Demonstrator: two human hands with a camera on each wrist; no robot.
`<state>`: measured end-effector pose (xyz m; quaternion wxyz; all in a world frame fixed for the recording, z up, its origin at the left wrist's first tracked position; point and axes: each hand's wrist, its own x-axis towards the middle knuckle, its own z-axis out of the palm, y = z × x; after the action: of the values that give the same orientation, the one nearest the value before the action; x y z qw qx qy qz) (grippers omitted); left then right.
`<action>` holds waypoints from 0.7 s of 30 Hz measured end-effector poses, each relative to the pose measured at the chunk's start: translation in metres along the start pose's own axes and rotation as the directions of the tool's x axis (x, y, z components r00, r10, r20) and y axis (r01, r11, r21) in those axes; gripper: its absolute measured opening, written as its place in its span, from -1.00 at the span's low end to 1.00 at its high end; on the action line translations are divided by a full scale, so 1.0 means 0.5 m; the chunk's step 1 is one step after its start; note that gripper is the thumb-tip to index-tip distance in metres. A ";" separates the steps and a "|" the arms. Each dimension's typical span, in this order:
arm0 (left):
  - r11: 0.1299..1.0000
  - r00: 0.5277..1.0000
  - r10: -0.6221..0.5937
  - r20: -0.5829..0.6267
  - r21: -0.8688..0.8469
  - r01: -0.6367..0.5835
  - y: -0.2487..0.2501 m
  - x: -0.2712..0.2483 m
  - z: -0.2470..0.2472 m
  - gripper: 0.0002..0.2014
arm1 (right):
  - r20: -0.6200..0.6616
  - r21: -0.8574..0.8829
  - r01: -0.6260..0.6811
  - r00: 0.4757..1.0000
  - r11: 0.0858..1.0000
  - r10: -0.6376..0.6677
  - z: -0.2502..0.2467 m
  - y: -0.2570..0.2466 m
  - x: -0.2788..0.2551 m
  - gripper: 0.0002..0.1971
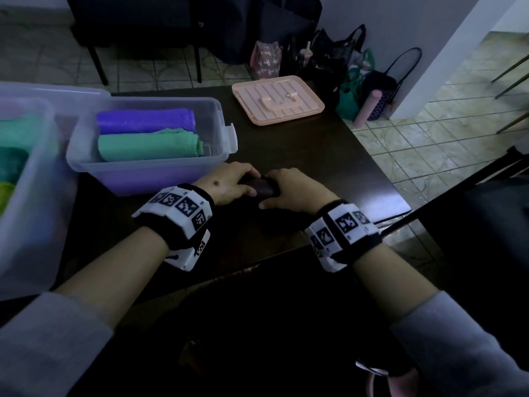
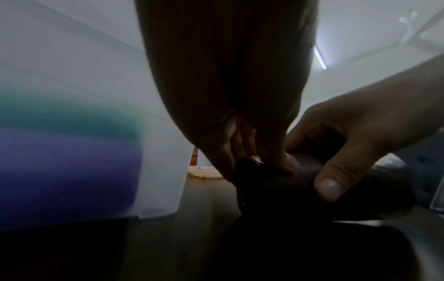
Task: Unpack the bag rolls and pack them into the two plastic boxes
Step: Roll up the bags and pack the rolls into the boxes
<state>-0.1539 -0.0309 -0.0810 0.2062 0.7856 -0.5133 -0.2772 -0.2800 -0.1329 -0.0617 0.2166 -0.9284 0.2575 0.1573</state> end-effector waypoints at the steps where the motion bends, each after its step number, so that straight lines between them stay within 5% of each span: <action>1: 0.999 1.000 -0.013 -0.007 -0.031 0.013 -0.001 -0.006 0.003 -0.55 | -0.015 -0.014 0.010 1.000 1.000 -0.010 0.006 -0.004 -0.004 -0.52; 4: 0.976 0.990 -0.136 -0.037 -0.179 0.127 -0.027 -0.036 0.011 -0.45 | -0.009 -0.038 0.033 0.999 0.999 -0.033 0.017 -0.020 -0.016 -0.50; 7: 0.913 0.951 -0.289 -0.110 -0.330 0.240 -0.076 -0.085 0.009 -0.63 | 0.006 -0.031 0.069 0.998 0.997 -0.069 0.013 -0.043 -0.026 -0.50; 9: 0.722 0.885 -0.451 -0.112 -0.629 0.288 -0.102 -0.122 -0.004 -0.48 | -0.005 -0.023 0.109 0.994 0.994 -0.109 -0.001 -0.067 -0.034 -0.53; 11: 0.469 0.777 -0.621 -0.102 -0.843 0.264 -0.133 -0.152 -0.023 -0.25 | -0.030 -0.026 0.168 0.985 0.985 -0.169 -0.019 -0.099 -0.040 -0.54; 12: 0.424 0.704 -0.694 -0.150 -0.876 0.231 -0.153 -0.159 -0.032 -0.16 | -0.049 -0.024 0.200 0.978 0.980 -0.201 -0.029 -0.117 -0.042 -0.55; 14: 0.434 0.538 -0.795 -0.280 -0.882 0.183 -0.183 -0.173 -0.055 -0.02 | -0.102 0.003 0.267 0.959 0.964 -0.265 -0.047 -0.154 -0.041 -0.59; 16: 0.499 0.397 -0.823 -0.406 -0.851 0.164 -0.196 -0.181 -0.079 -0.12 | -0.159 0.053 0.329 0.935 0.943 -0.317 -0.059 -0.194 -0.036 -0.59; 17: 0.520 0.381 -0.815 -0.437 -0.841 0.148 -0.199 -0.182 -0.090 -0.21 | -0.196 0.067 0.363 0.918 0.929 -0.344 -0.064 -0.214 -0.030 -0.59; 21: 0.578 0.461 -0.746 -0.481 -0.811 0.089 -0.209 -0.182 -0.104 -0.38 | -0.386 0.060 0.463 0.828 0.884 -0.407 -0.071 -0.292 0.002 -0.59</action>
<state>-0.0771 0.0956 -0.0849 0.6025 0.7902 0.0119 -0.1118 -0.1932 -0.0374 0.0151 0.2651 -0.9562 0.0854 -0.0902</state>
